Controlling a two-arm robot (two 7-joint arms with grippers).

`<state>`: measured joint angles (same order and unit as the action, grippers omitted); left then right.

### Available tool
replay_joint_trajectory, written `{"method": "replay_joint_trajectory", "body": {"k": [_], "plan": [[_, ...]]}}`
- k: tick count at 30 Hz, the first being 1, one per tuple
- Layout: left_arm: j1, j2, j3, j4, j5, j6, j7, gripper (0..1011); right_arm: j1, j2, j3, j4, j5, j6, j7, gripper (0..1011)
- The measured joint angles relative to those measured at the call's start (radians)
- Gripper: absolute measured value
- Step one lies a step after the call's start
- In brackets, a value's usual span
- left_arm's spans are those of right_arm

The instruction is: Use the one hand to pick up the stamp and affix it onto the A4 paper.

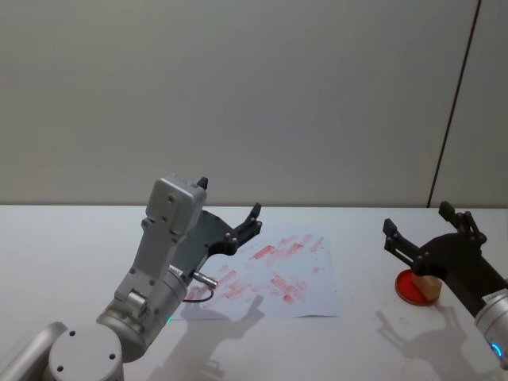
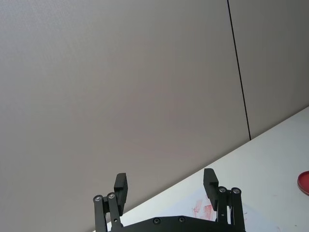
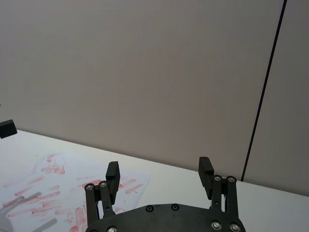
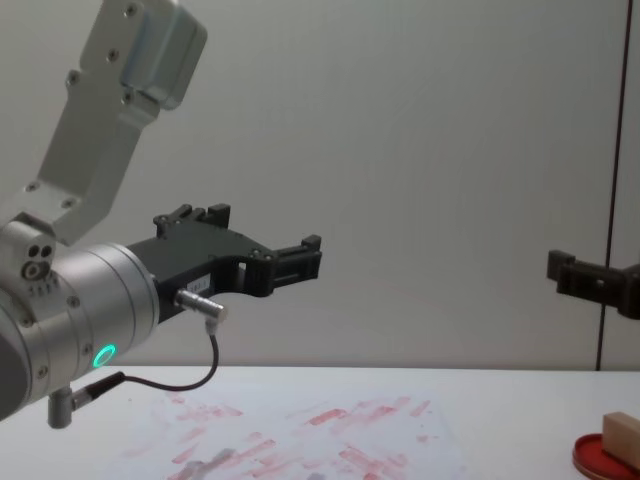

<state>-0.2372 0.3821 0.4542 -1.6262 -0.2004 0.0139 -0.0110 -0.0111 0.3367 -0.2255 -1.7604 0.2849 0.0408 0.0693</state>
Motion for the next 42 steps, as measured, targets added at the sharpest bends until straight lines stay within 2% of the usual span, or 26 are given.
{"method": "replay_joint_trajectory", "body": {"k": [42], "plan": [[0.000, 0.000, 0.000, 0.000, 0.000, 0.000, 0.000, 1002, -0.004, 0.001, 0.000, -0.006, 0.002, -0.007, -0.002, 1001]]}}
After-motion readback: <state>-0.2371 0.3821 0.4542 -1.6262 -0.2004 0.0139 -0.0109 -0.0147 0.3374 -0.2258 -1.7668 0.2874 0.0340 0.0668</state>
